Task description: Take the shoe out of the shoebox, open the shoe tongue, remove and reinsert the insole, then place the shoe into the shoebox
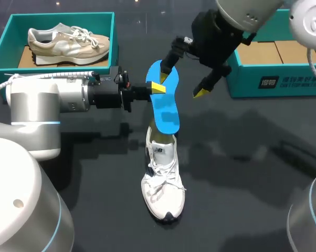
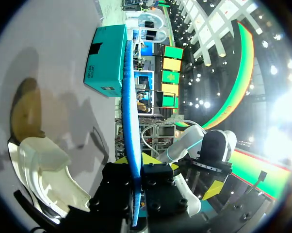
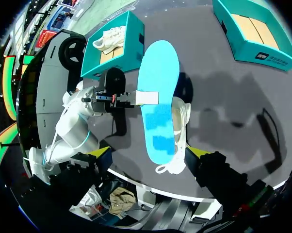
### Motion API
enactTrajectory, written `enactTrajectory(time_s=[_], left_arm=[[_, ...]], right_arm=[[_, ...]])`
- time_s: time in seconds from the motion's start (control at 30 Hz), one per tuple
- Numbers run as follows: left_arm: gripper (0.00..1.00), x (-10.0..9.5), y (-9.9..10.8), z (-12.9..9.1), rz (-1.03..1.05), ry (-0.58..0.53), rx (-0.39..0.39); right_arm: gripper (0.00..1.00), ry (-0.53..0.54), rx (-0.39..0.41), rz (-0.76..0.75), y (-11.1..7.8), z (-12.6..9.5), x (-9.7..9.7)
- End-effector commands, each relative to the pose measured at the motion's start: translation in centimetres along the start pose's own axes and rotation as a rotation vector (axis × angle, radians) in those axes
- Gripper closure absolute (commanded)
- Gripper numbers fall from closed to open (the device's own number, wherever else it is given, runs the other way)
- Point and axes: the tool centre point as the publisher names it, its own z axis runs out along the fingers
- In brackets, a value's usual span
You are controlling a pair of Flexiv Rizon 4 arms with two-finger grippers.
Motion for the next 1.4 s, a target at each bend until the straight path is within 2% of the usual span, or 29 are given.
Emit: enactTrajectory(time_s=[0.03, 0.3, 0.67, 1.17, 1.4], left_arm=[[1.0, -0.1, 0.0, 0.0, 0.0, 0.0, 0.0], [1.0, -0.1, 0.0, 0.0, 0.0, 0.0, 0.0], [1.0, -0.1, 0.0, 0.0, 0.0, 0.0, 0.0], [1.0, -0.1, 0.0, 0.0, 0.0, 0.0, 0.0], [1.0, -0.9, -0.5, -2.5, 0.221, -0.021, -0.007]], right_arm=[[0.0, 0.585, -0.018, 0.002, -0.6, 0.8, -1.3], [0.0, 0.691, -0.022, -0.016, -0.2, 1.8, -1.5], [0.0, 0.817, 0.007, -0.028, 0.3, 3.0, -2.8], [0.0, 0.803, 0.007, -0.032, 0.7, 2.8, -3.4], [0.0, 0.805, 0.016, -0.033, 0.6, 2.9, -3.6]])
